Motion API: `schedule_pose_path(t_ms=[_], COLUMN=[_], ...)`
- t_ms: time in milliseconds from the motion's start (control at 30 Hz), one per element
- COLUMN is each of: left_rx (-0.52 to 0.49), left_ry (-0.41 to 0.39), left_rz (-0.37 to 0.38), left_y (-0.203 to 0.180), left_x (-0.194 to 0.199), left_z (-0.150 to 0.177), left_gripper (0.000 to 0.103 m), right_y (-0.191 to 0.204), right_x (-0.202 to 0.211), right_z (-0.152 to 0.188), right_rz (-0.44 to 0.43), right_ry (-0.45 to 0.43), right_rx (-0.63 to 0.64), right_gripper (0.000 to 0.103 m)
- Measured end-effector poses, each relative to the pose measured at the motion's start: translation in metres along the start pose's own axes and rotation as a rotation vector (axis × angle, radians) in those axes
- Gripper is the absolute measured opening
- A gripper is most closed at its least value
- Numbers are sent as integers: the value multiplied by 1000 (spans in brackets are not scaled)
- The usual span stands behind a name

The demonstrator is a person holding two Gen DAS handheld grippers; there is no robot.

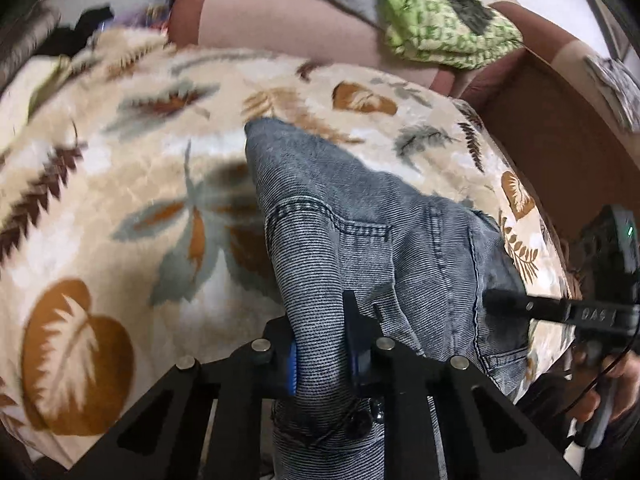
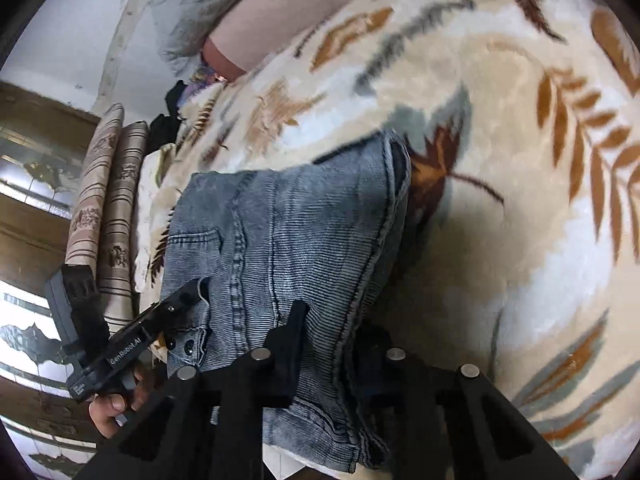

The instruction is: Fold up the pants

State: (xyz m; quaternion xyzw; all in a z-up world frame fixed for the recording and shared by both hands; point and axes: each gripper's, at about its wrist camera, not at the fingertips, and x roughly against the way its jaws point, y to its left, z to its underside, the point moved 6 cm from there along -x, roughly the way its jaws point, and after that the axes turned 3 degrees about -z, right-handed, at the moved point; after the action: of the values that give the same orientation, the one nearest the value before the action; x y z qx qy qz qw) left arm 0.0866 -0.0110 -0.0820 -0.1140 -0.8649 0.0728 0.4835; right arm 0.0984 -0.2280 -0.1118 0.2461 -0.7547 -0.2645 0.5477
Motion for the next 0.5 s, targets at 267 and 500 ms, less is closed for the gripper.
schedule_pose_path(t_ms=[267,500], left_rx=[-24,36], left_ry=[-153,-214], left_rz=[-35,-82], left_y=[13,53], left_x=[37,34], left_z=[-46,-82], left_gripper=[19,19], right_y=[49,96], right_x=[19,-5], right_z=[-35,-87], right_rz=[-36,-28], right_ry=[-72,-109], right_rx=[100,170], right_gripper=[19,19])
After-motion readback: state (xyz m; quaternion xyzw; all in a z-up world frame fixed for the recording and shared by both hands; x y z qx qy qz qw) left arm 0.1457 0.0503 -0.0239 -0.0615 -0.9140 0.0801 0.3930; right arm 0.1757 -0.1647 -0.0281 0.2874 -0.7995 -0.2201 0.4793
